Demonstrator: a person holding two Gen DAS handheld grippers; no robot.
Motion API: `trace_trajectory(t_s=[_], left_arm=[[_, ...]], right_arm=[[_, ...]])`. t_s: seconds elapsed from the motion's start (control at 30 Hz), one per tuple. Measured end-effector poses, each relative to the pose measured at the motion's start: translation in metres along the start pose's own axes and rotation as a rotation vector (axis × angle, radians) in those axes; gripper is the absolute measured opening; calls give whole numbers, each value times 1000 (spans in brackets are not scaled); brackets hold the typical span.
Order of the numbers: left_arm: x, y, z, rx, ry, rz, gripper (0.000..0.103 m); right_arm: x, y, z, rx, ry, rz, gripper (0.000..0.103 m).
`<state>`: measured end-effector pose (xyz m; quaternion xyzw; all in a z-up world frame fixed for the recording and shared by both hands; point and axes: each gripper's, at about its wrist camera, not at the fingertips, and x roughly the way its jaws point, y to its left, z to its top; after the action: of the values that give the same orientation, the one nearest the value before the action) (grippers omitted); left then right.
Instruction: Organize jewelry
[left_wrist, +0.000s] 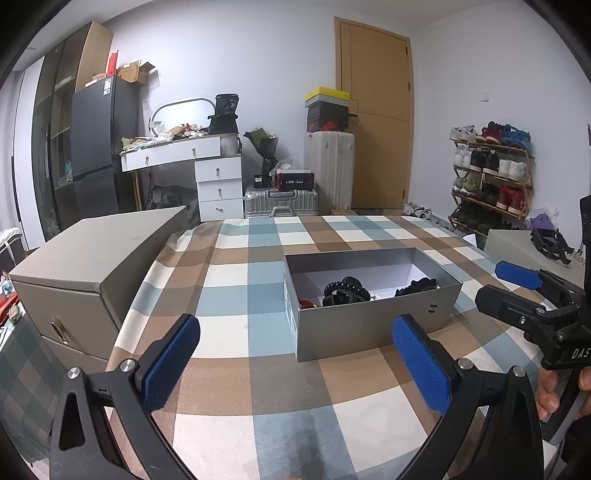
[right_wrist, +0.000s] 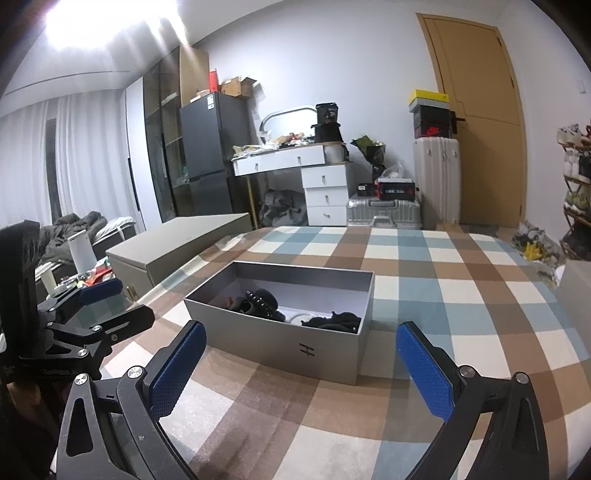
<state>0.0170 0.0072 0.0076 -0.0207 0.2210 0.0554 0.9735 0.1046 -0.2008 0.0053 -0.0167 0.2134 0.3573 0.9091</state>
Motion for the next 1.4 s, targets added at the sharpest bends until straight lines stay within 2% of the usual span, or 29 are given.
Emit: trace_trajectory(t_s=[1.4], left_arm=[[0, -3, 1, 11, 2, -3, 102]], right_arm=[[1, 0, 0, 0, 5, -2, 103]])
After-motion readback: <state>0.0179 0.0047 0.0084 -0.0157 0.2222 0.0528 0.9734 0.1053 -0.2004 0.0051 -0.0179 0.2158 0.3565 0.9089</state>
